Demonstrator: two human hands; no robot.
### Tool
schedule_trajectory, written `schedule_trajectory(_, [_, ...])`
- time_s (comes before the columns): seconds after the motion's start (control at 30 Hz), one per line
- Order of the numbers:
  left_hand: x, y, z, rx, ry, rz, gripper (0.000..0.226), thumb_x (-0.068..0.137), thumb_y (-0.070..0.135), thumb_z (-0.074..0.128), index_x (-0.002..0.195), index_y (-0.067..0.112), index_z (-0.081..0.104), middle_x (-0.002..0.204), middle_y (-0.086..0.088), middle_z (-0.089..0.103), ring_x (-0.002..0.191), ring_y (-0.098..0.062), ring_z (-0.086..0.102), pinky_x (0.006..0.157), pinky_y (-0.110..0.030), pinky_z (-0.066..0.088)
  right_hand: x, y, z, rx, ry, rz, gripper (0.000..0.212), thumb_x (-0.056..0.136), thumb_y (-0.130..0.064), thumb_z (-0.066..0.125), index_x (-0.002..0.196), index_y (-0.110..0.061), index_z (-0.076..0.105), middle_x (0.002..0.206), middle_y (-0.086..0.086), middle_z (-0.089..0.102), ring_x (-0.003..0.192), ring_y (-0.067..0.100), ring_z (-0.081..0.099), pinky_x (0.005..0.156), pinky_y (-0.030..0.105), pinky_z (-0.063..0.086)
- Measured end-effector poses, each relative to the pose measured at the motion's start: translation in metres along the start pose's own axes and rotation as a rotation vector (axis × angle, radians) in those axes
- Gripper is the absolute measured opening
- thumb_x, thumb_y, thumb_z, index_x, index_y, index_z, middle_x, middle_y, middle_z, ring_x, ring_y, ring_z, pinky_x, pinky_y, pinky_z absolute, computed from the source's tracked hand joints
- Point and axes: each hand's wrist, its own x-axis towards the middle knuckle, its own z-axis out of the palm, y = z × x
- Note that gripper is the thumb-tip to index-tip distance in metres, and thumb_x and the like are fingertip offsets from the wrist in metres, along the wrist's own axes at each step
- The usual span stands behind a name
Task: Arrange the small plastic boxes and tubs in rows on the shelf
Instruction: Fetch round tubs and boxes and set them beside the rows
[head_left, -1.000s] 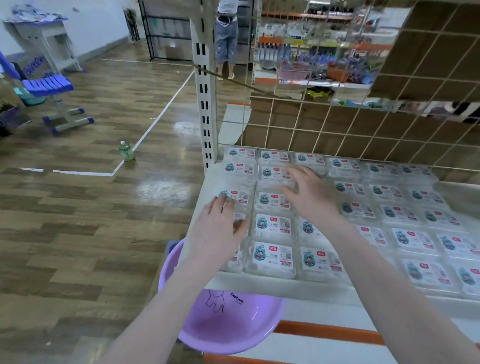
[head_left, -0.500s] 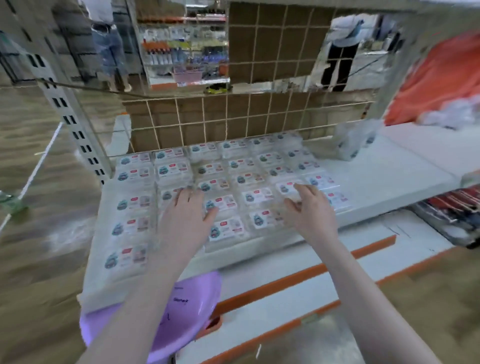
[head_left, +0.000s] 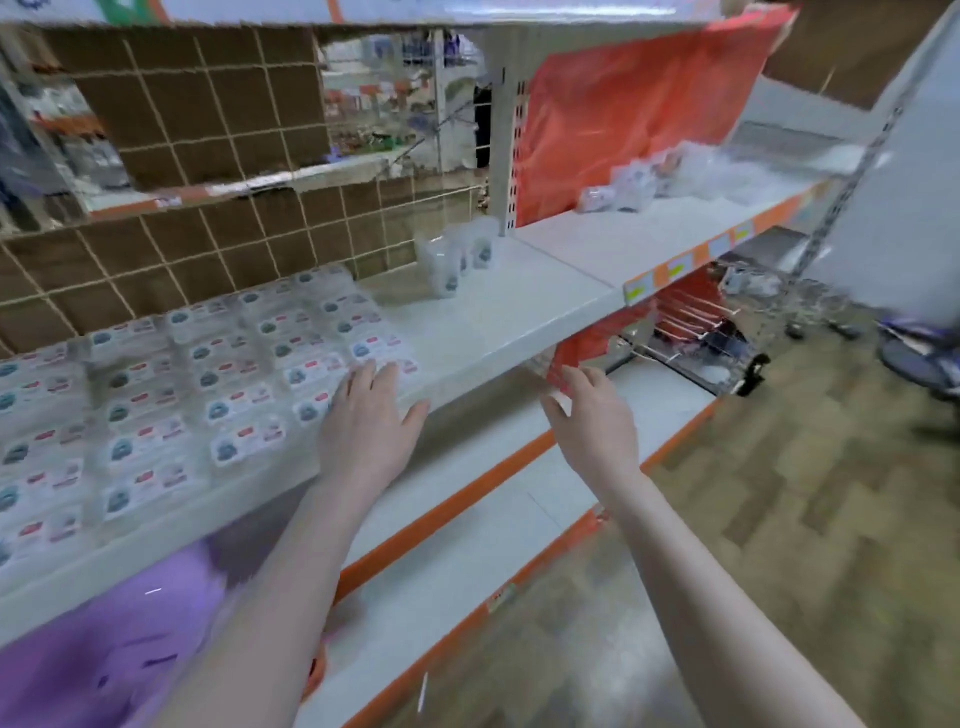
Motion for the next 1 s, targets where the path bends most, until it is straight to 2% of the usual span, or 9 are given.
schedule_trajectory(0.17, [0.007, 0.075, 0.026, -0.041, 0.006, 0.091, 0.059, 0.095, 0.044, 0.045, 0.143, 0.012, 0.034, 0.153, -0.007, 0.028, 0.142, -0.023, 0.019, 0.113, -0.038, 0.021, 0.009, 0.074, -0.039, -0.037, 0.034, 0.064, 0.04, 0.094, -0.032, 0.051, 0.128, -0.01, 0.051, 0.126, 0.008, 0.054, 0.11, 0.026, 0.05, 0.087, 0.034, 0.041])
schedule_trajectory(0.33, [0.035, 0.134, 0.051, -0.054, -0.02, 0.166, 0.061, 0.095, 0.046, 0.044, 0.145, 0.014, 0.031, 0.155, -0.006, 0.023, 0.144, -0.022, 0.014, 0.115, -0.037, 0.018, 0.031, 0.129, -0.059, -0.066, 0.075, 0.138, 0.04, 0.094, -0.032, 0.052, 0.126, -0.009, 0.052, 0.125, 0.01, 0.054, 0.103, 0.03, 0.054, 0.076, 0.034, 0.041])
schedule_trajectory(0.5, [0.084, 0.186, 0.082, -0.066, -0.035, 0.242, 0.062, 0.095, 0.046, 0.044, 0.145, 0.013, 0.031, 0.155, -0.006, 0.023, 0.144, -0.023, 0.014, 0.114, -0.037, 0.019, 0.075, 0.178, -0.06, -0.088, 0.111, 0.155, 0.044, 0.094, -0.032, 0.051, 0.129, -0.005, 0.05, 0.129, 0.011, 0.052, 0.115, 0.027, 0.049, 0.089, 0.035, 0.039])
schedule_trajectory(0.6, [0.128, 0.218, 0.107, -0.083, -0.036, 0.278, 0.061, 0.095, 0.045, 0.045, 0.145, 0.013, 0.031, 0.154, -0.007, 0.025, 0.143, -0.023, 0.015, 0.114, -0.036, 0.018, 0.114, 0.209, -0.053, -0.112, 0.119, 0.175, 0.039, 0.093, -0.031, 0.052, 0.123, -0.006, 0.053, 0.124, 0.011, 0.054, 0.111, 0.027, 0.05, 0.084, 0.035, 0.04])
schedule_trajectory(0.7, [0.179, 0.25, 0.134, -0.103, -0.034, 0.309, 0.061, 0.094, 0.043, 0.047, 0.144, 0.012, 0.032, 0.154, -0.007, 0.025, 0.143, -0.022, 0.017, 0.114, -0.033, 0.017, 0.162, 0.24, -0.047, -0.117, 0.132, 0.2, 0.041, 0.092, -0.031, 0.054, 0.126, -0.009, 0.052, 0.125, 0.009, 0.054, 0.113, 0.026, 0.049, 0.089, 0.035, 0.04])
schedule_trajectory(0.83, [0.24, 0.29, 0.157, -0.089, -0.061, 0.357, 0.06, 0.094, 0.043, 0.048, 0.143, 0.011, 0.033, 0.153, -0.009, 0.026, 0.142, -0.022, 0.018, 0.112, -0.033, 0.018, 0.221, 0.27, -0.045, -0.112, 0.143, 0.238, 0.038, 0.092, -0.029, 0.054, 0.123, -0.008, 0.053, 0.121, 0.009, 0.056, 0.107, 0.026, 0.051, 0.085, 0.034, 0.04])
schedule_trajectory(1.0, [0.305, 0.33, 0.174, -0.084, -0.079, 0.381, 0.06, 0.094, 0.044, 0.047, 0.144, 0.013, 0.032, 0.154, -0.007, 0.024, 0.143, -0.021, 0.016, 0.112, -0.036, 0.021, 0.285, 0.3, -0.044, -0.098, 0.137, 0.252, 0.043, 0.093, -0.029, 0.052, 0.13, -0.008, 0.049, 0.126, 0.009, 0.053, 0.115, 0.026, 0.048, 0.093, 0.034, 0.037])
